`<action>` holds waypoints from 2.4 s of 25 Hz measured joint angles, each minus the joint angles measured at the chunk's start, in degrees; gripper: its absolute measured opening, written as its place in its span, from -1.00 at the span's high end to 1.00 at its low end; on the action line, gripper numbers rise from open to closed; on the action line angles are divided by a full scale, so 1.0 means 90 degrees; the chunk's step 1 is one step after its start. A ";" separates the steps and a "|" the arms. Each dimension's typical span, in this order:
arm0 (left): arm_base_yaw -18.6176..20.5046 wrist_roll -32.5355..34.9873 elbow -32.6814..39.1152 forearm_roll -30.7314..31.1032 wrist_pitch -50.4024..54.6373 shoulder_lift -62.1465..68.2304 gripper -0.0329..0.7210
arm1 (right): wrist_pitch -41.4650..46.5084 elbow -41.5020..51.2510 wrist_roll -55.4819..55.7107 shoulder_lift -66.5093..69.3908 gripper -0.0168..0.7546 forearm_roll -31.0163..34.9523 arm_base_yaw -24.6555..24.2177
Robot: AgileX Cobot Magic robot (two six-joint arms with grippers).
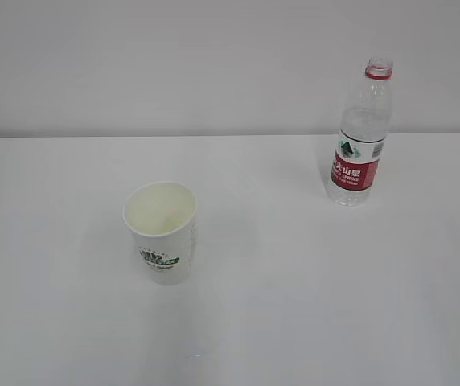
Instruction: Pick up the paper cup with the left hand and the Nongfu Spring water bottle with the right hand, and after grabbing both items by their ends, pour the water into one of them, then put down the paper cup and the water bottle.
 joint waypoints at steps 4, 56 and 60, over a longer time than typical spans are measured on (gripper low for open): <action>0.0000 0.0000 -0.0013 0.0000 -0.0542 0.0315 -0.66 | -0.0212 0.0000 0.0014 0.0073 -0.78 0.0004 0.0000; 0.0000 0.0000 -0.0013 0.0000 -0.5321 0.3700 -0.65 | -0.4408 -0.0092 0.0029 0.3292 -0.63 -0.0036 0.0000; 0.0000 0.0000 -0.0013 0.0000 -0.5671 0.4222 -0.65 | -0.4643 -0.0092 0.0029 0.3584 -0.62 -0.0050 0.0000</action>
